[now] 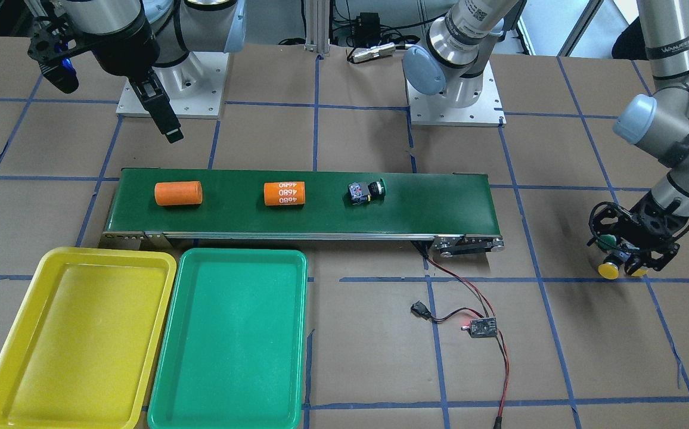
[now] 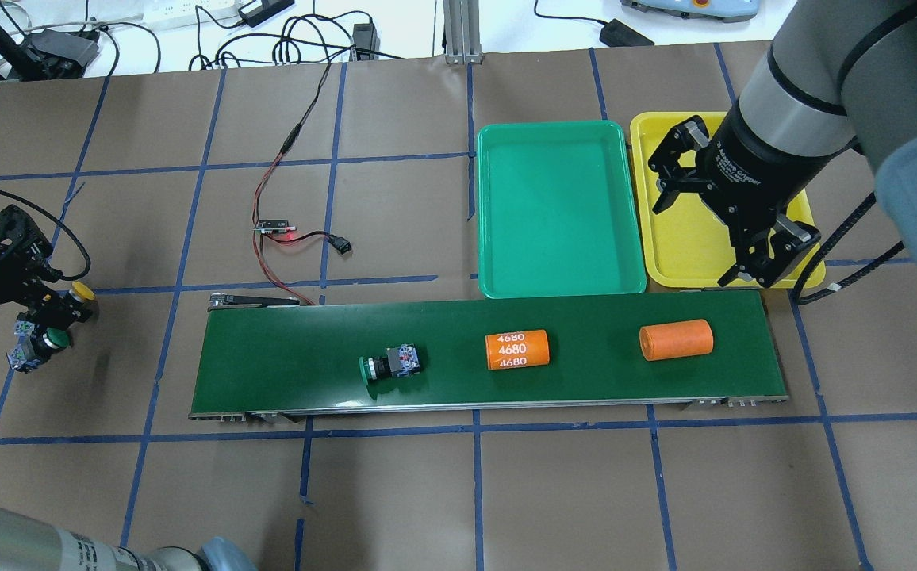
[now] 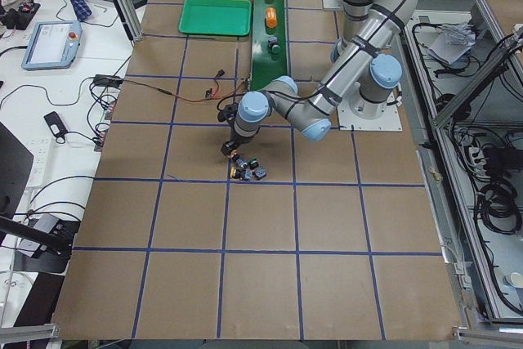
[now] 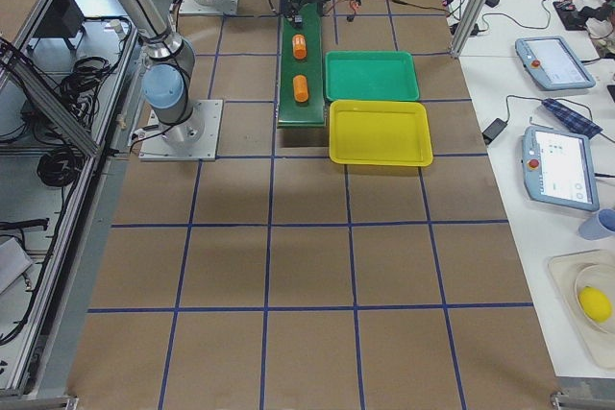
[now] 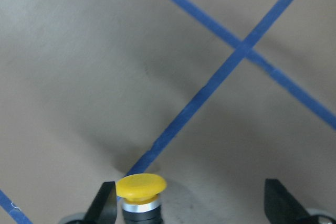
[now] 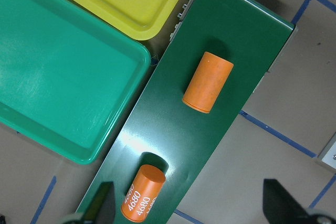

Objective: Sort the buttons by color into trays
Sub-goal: 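Return the left gripper and grasp the yellow-capped push button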

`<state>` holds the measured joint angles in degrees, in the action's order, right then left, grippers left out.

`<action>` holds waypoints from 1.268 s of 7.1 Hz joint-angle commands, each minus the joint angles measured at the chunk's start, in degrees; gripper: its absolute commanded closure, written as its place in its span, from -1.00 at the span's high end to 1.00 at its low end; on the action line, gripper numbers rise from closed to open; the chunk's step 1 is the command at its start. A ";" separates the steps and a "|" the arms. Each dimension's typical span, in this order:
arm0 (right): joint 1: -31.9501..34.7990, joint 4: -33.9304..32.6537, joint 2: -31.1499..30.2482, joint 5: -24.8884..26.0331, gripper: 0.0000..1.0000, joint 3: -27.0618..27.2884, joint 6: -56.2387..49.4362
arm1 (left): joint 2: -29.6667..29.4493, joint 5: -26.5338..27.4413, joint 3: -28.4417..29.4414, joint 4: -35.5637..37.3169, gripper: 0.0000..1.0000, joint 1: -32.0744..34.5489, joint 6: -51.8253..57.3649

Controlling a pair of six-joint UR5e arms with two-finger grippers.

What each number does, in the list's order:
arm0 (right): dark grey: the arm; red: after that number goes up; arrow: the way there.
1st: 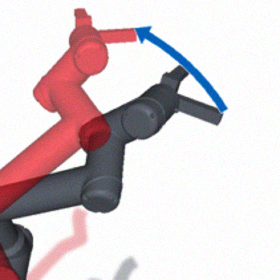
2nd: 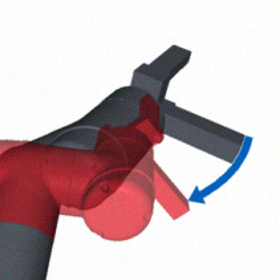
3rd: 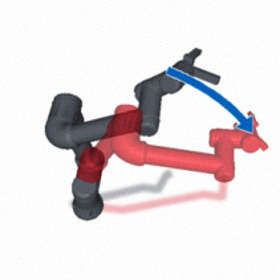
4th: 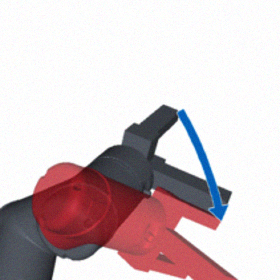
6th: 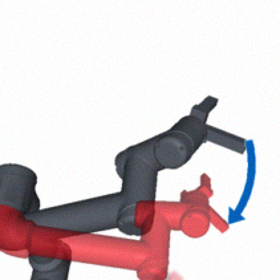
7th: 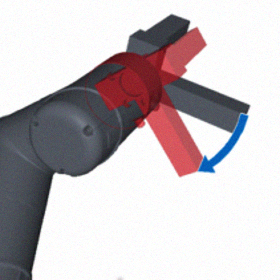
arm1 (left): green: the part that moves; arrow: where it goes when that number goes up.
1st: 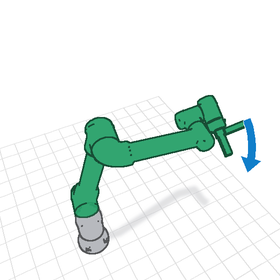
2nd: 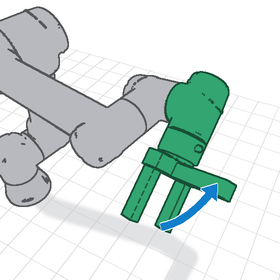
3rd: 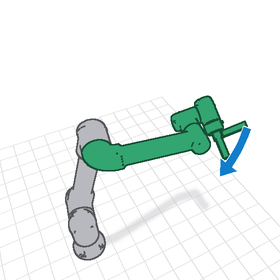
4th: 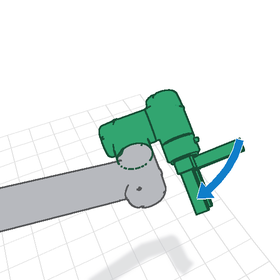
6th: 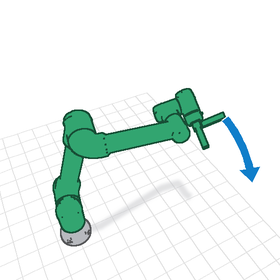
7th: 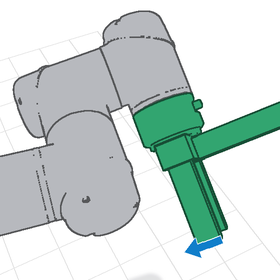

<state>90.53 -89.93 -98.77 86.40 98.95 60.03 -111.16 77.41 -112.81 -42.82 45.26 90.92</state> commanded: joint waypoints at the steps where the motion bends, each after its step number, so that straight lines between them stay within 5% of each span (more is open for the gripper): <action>1: 0.00 0.02 -0.19 -0.09 1.00 0.01 0.17 | -4.05 0.02 0.66 4.04 1.00 -1.57 0.40; 2: 0.00 -0.07 -0.11 -0.26 1.00 0.01 0.17 | -4.50 0.19 0.66 3.88 0.80 -1.49 0.49; 3: 0.00 -0.16 -0.19 -0.52 1.00 0.01 0.26 | -3.46 2.37 0.05 3.71 0.02 -1.23 0.40; 4: 0.00 0.02 -0.19 -0.53 1.00 -0.07 0.26 | -2.67 3.87 -0.13 3.18 -0.47 -0.70 0.40; 7: 0.00 -0.60 0.07 -0.44 1.00 -0.08 0.17 | -2.31 3.80 -0.57 2.30 -0.77 -0.35 0.49; 9: 0.00 -1.30 0.16 0.00 1.00 -0.16 -0.26 | 0.92 3.80 1.00 -5.31 -0.79 3.58 0.40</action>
<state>90.53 -90.86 -98.67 86.06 98.84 60.06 -112.26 81.21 -112.59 -44.01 46.17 91.38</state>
